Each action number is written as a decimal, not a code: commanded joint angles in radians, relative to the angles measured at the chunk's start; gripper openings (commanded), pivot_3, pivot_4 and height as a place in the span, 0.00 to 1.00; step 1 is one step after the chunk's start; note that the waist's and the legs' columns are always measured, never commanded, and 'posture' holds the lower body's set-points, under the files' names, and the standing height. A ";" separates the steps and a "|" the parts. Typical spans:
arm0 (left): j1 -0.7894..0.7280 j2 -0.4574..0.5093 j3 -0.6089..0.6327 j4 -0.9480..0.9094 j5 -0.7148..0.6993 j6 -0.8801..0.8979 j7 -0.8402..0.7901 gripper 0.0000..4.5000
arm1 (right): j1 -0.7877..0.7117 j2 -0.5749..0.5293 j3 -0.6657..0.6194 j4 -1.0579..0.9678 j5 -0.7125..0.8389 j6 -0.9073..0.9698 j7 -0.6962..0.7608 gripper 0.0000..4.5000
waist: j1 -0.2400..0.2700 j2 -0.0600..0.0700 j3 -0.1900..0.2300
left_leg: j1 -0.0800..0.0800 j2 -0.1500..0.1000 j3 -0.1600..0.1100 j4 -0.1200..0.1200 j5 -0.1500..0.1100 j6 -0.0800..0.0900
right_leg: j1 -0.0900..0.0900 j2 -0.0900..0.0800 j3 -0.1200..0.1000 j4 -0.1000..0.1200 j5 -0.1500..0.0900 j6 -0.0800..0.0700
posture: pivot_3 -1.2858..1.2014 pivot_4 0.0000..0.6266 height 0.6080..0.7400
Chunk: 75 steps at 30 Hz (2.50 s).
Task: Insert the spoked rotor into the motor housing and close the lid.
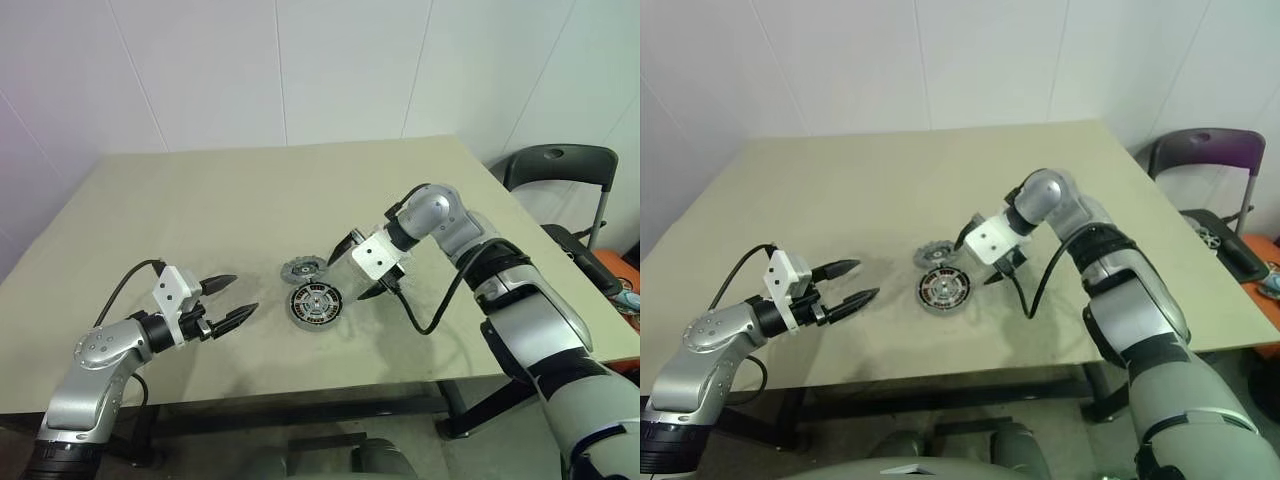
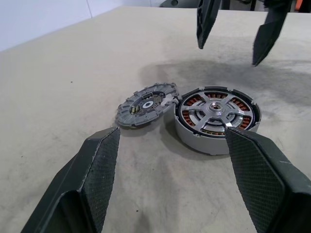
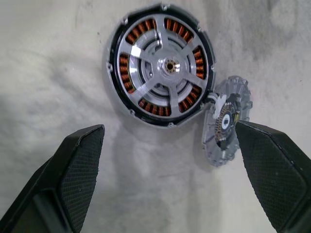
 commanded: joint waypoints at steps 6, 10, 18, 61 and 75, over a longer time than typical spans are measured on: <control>-0.002 0.021 0.033 -0.016 -0.006 -0.012 -0.002 0.81 | -0.087 0.017 0.059 0.111 -0.122 -0.207 -0.105 0.99 | -0.004 0.000 0.000 | 0.000 0.000 0.000 0.000 0.000 0.000 | 0.000 0.000 0.000 0.000 0.000 0.000 | 0.52 0.00 1.00; 0.013 0.022 0.036 -0.026 -0.006 -0.014 0.005 0.81 | -0.106 0.032 0.086 0.142 -0.139 -0.281 -0.099 0.99 | -0.020 0.001 0.000 | 0.000 0.000 0.000 0.000 0.000 0.000 | 0.000 0.000 0.000 0.000 0.000 0.000 | 0.52 0.00 1.00; 0.021 0.016 0.037 -0.038 -0.009 -0.011 0.022 0.81 | -0.118 0.067 0.141 0.184 -0.209 -0.370 -0.147 0.99 | -0.025 0.001 0.001 | 0.001 0.000 -0.001 0.000 0.000 0.000 | 0.000 0.000 0.000 0.002 0.000 0.000 | 0.52 0.00 1.00; 0.011 0.003 0.016 -0.054 -0.003 -0.008 0.058 0.81 | 0.073 0.150 0.068 -0.309 -0.052 0.670 0.135 0.01 | -0.020 0.001 0.001 | 0.000 0.000 -0.004 0.001 0.000 0.000 | -0.006 0.001 0.000 0.012 -0.002 -0.001 | 0.52 0.00 1.00; 0.003 -0.008 0.003 -0.047 0.008 -0.012 0.063 0.81 | 0.124 0.169 0.105 -0.563 -0.046 1.207 0.066 0.01 | -0.020 0.001 0.001 | -0.001 0.000 -0.002 0.001 0.000 0.000 | -0.006 0.000 0.000 0.012 -0.002 -0.001 | 0.52 0.00 1.00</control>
